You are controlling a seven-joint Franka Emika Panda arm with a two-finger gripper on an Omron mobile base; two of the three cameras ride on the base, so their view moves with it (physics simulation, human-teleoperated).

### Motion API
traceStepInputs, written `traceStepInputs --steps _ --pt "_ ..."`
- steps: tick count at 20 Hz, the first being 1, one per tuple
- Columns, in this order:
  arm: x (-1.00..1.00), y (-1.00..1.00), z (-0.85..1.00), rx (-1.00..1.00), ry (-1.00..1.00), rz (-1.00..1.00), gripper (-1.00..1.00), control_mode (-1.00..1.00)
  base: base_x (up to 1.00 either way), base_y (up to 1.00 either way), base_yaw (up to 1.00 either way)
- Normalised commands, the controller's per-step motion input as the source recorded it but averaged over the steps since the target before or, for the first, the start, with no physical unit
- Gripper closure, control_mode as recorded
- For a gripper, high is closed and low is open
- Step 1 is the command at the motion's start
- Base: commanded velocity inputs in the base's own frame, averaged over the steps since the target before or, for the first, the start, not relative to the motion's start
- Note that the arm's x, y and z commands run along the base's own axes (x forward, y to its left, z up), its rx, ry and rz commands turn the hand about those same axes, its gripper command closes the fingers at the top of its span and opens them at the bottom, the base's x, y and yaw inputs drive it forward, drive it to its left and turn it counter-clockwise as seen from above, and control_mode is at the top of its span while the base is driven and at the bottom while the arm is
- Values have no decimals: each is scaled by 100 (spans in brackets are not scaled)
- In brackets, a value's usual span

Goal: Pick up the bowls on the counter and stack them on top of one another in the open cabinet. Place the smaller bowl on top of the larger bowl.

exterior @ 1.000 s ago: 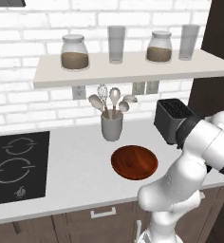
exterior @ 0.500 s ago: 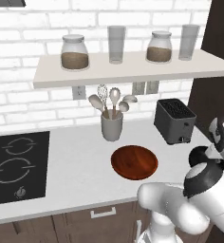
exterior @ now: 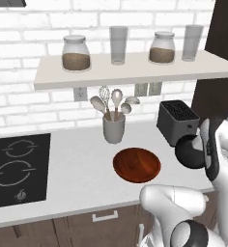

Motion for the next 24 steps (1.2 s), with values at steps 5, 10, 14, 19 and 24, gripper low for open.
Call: traceStepInputs --steps 5,10,14,19,24 --pt "0 99 51 0 4 -38 100 -100 0 0 0" --pt "1 82 27 0 24 -24 100 -100 0 0 0" --pt "14 57 3 0 27 -7 100 -100 0 0 0" --pt "44 26 -17 0 17 -1 100 -100 0 0 0" --pt "74 27 -22 0 11 0 100 -100 0 0 0"
